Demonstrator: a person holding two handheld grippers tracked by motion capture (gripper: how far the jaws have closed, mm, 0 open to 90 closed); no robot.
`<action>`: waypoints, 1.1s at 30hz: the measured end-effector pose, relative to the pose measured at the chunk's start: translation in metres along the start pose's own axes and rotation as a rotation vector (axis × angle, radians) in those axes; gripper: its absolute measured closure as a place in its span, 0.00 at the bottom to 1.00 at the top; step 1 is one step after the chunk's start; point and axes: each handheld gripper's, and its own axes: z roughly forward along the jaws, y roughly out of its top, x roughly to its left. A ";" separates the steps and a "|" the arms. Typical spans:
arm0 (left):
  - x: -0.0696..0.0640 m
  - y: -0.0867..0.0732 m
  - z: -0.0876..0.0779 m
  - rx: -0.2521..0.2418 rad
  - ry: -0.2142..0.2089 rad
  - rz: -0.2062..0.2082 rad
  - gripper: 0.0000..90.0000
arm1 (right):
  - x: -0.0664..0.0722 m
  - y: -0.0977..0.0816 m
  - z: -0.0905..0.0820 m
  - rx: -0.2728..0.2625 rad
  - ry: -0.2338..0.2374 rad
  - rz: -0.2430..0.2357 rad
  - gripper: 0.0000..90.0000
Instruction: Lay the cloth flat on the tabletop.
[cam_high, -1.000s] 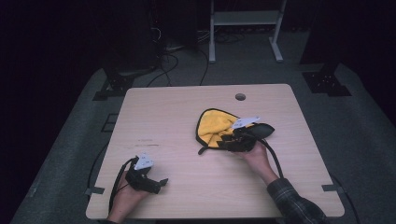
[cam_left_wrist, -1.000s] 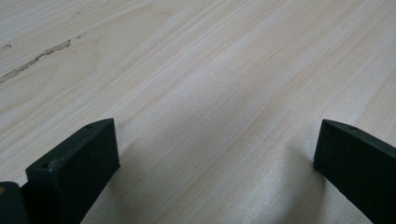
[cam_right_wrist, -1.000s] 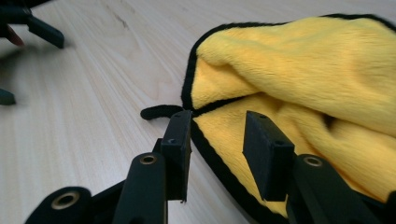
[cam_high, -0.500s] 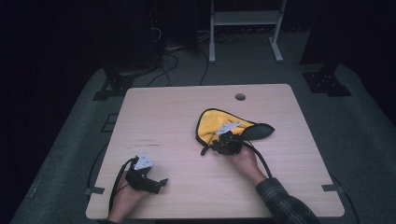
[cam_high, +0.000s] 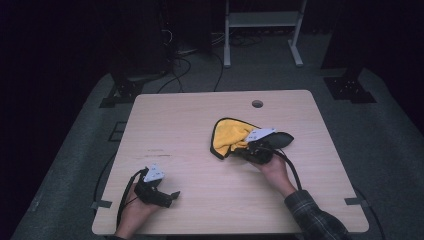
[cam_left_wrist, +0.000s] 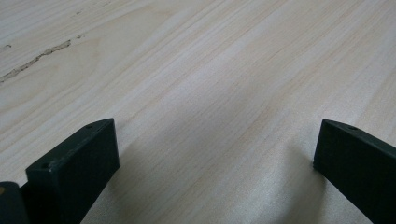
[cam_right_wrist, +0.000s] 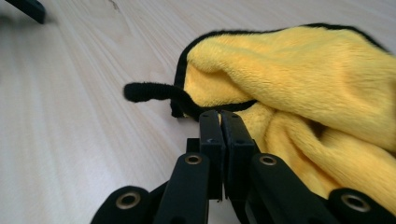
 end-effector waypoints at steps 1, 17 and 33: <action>0.000 0.000 0.000 0.000 0.000 0.000 0.00 | -0.002 -0.003 -0.012 -0.011 -0.004 0.003 0.97; -0.009 0.018 -0.005 -0.085 -0.050 -0.009 0.00 | -0.006 -0.031 -0.074 -0.056 -0.009 0.028 0.97; -0.067 0.090 0.049 -0.136 -0.277 0.052 0.19 | -0.005 -0.028 -0.074 -0.072 0.001 0.009 0.97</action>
